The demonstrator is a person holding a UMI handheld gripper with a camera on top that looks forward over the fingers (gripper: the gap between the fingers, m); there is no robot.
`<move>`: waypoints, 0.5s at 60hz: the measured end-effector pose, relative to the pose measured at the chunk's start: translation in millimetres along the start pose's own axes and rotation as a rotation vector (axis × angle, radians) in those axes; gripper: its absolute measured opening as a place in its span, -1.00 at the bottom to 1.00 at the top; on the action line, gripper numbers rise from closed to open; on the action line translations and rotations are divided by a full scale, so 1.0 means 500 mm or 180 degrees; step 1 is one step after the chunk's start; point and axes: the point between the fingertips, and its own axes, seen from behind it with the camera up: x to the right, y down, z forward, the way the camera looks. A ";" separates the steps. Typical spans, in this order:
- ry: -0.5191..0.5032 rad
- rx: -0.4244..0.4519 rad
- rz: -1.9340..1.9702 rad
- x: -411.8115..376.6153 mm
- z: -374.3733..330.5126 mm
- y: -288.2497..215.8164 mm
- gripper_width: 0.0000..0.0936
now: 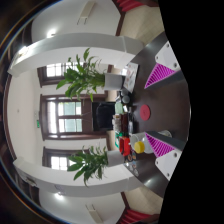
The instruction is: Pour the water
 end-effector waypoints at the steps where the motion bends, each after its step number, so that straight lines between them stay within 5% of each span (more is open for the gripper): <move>1: -0.0029 -0.0003 -0.0024 -0.006 -0.006 0.000 0.82; 14: -0.0655 0.0145 -0.0005 -0.164 -0.005 0.094 0.82; 30: -0.0510 0.0268 -0.0108 -0.251 0.138 0.132 0.84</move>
